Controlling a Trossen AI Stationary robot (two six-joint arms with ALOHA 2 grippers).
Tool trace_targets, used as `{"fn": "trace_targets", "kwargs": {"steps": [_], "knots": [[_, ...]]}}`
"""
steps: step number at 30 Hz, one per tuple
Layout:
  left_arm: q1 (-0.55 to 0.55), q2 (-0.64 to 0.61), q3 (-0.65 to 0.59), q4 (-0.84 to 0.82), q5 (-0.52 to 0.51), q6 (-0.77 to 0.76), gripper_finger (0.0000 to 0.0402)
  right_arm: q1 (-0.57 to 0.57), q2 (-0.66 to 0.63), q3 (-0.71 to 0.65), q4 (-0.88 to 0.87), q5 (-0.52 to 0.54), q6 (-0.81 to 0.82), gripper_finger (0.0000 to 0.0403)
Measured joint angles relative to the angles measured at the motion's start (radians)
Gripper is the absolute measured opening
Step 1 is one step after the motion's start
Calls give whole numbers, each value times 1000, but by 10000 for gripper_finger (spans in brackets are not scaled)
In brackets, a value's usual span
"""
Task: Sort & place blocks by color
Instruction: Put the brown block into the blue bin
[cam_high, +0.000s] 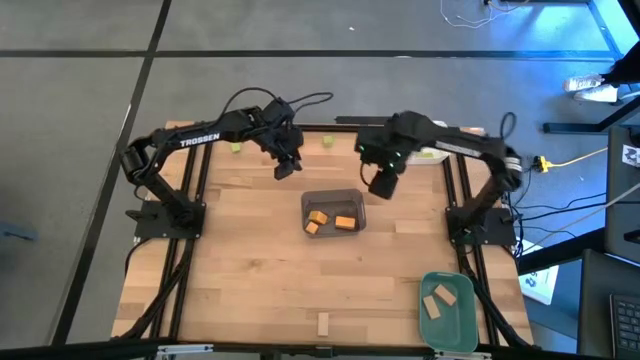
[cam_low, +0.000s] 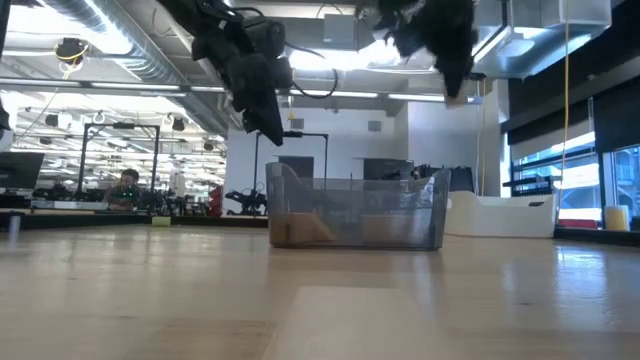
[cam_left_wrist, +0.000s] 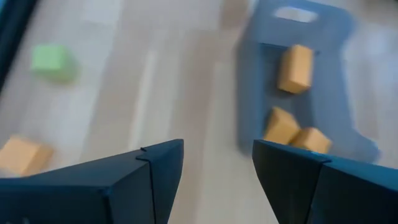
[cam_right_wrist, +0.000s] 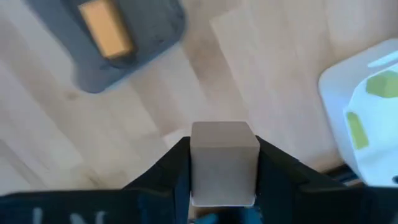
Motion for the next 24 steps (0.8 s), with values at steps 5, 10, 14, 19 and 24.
{"fn": "trace_targets", "kwargs": {"steps": [5,10,14,19,24], "knots": [[-39,0,0,0,125,53,186,156,-133,-75,11,-92,247,128],[-86,0,0,-8,196,100,186,332,-254,-232,7,-243,590,128],[-113,0,0,-8,197,124,186,504,-319,-382,11,-393,893,128],[-133,0,0,-7,200,146,186,710,-337,-507,163,-612,1160,128],[-138,-1,0,-8,204,145,186,868,-337,-640,460,-744,1396,128]]}}
